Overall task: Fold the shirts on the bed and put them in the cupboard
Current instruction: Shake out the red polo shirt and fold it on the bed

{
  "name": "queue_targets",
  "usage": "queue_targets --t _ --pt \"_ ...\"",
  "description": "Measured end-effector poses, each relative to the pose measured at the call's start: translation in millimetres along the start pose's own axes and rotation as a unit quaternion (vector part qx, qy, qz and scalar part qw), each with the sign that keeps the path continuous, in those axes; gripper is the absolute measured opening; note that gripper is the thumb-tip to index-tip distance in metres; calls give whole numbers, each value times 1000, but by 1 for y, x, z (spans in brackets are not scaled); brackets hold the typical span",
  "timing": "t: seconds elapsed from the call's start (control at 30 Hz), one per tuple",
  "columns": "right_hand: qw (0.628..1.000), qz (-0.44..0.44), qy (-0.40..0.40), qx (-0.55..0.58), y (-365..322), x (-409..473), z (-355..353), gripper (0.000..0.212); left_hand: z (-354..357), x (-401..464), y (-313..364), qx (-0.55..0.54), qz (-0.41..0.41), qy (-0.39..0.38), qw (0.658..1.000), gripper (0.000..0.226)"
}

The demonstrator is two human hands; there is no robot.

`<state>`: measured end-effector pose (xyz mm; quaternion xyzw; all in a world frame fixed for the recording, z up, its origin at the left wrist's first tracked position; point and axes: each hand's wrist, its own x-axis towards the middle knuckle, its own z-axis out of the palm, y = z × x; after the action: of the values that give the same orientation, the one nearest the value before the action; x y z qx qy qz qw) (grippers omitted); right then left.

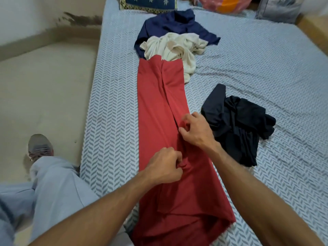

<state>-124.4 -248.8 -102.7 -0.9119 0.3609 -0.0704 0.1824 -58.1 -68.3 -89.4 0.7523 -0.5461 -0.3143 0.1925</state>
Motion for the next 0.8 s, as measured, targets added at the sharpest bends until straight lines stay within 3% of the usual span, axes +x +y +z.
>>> queue_targets --t 0.07,0.23,0.33,0.43,0.5,0.67,0.8 --pt "997 43 -49 -50 0 -17 -4 53 1 -14 10 -46 -4 27 999 17" --pt "997 75 -27 25 -13 -35 -17 50 -4 -44 24 -171 -30 74 982 19" --pt "992 63 -58 94 -21 -41 -18 54 -3 -58 24 -282 -110 92 949 25" --pt "988 43 -129 71 -21 -51 -10 57 3 -69 15 -359 -216 58 906 38" --pt "989 24 -133 52 -19 -63 -5 61 9 -75 3 -360 -267 52 892 47" --pt "995 -89 -12 44 1 -133 -1 72 15 -100 -6 -364 -308 -8 879 63" --pt "982 -179 -49 -43 36 -205 -6 85 27 -105 -4 -350 -283 1 893 69"
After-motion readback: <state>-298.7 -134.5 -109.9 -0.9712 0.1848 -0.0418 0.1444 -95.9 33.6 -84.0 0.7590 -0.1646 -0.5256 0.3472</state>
